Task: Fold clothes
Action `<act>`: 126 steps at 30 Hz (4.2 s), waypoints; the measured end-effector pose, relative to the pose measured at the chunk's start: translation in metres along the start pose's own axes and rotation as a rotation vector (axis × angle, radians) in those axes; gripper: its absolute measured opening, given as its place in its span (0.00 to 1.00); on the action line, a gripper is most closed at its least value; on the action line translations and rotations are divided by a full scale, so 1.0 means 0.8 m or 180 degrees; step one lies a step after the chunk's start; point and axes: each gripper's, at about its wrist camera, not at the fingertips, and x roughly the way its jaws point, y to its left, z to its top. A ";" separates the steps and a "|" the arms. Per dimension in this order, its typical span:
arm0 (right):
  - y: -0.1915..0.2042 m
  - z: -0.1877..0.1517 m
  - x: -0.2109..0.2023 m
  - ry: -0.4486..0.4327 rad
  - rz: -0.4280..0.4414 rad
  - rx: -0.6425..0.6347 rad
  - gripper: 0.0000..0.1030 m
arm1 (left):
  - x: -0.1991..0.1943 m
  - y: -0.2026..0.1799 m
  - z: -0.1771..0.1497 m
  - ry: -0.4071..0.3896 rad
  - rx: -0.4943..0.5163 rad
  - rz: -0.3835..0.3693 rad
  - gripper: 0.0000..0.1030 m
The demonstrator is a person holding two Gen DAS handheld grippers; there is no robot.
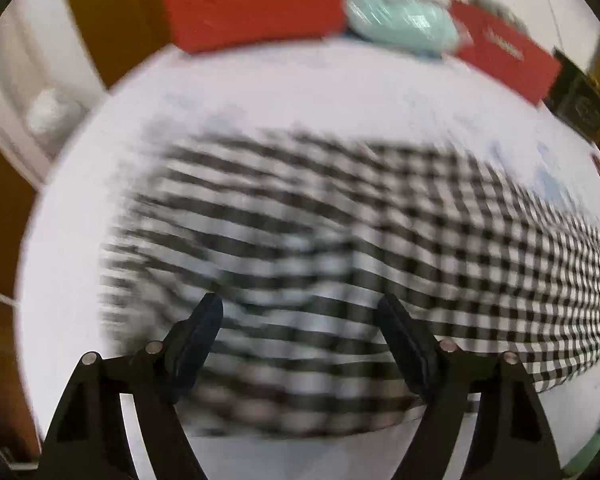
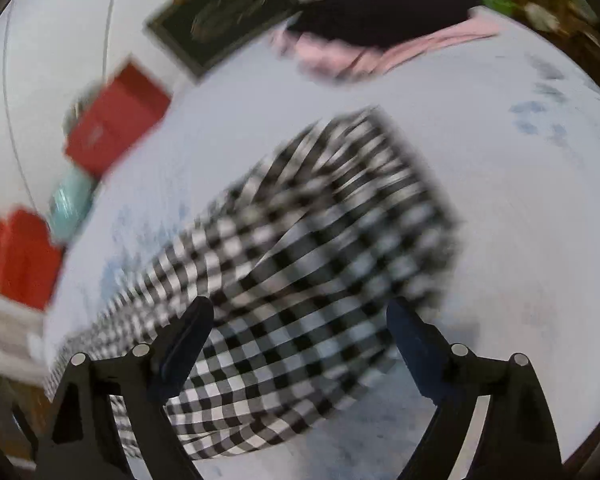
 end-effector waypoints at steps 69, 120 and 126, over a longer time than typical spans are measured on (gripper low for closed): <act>0.095 0.012 -0.055 -0.0631 0.0688 -0.0649 0.12 | -0.105 -0.018 0.070 -0.0491 0.0140 -0.0668 0.14; 0.197 -0.074 -0.012 0.0719 0.0767 -0.1487 0.53 | -0.061 -0.111 0.070 0.0014 0.1172 -0.1193 0.54; 0.285 -0.105 0.006 0.0906 0.0935 -0.1852 0.80 | -0.029 -0.046 0.068 0.0202 0.0787 -0.0730 0.48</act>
